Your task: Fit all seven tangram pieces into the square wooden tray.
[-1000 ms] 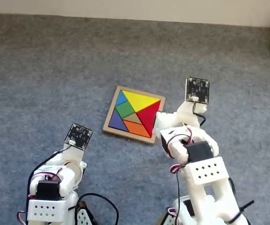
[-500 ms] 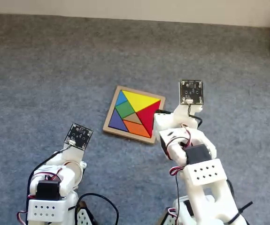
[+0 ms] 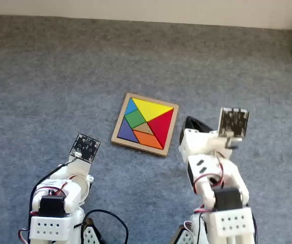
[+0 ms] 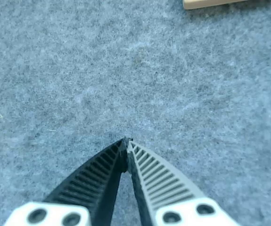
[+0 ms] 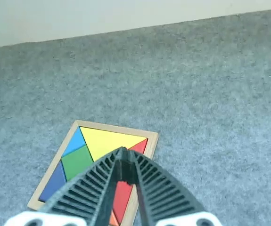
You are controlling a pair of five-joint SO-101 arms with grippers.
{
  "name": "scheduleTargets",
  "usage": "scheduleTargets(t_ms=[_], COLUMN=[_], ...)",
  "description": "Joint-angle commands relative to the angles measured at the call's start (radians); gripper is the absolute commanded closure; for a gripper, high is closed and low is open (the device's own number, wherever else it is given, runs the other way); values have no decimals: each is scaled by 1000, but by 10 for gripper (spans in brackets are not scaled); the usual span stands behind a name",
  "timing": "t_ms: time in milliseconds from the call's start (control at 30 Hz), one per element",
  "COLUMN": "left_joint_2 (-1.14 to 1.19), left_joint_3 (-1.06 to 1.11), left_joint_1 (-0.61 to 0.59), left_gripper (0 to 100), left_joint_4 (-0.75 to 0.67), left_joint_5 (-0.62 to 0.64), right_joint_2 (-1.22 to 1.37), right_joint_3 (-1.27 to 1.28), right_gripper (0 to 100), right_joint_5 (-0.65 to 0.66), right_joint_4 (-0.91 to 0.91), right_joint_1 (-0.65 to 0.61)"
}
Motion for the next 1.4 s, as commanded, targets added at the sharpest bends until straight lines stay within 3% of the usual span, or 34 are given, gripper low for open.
scheduleTargets(t_ms=[0, 233, 400, 633, 1100, 1367], left_joint_2=[-50, -50, -50, -50, -50, -50], left_joint_3=[19, 19, 19, 19, 19, 19], left_joint_1=[-8, -8, -8, -8, -8, -8], left_gripper=[993, 993, 993, 993, 993, 993], left_joint_4=[5, 5, 5, 5, 5, 5], left_joint_5=[-11, -11, -11, -11, -11, -11], right_joint_2=[-157, -449, -417, -427, -429, -429], right_joint_3=[70, 269, 341, 496, 532, 532], right_gripper=[993, 993, 992, 992, 992, 992], right_joint_5=[12, 58, 207, 215, 221, 221], right_joint_4=[2, -1, -1, 13, 593, 587], right_joint_1=[18, 91, 145, 194, 199, 199])
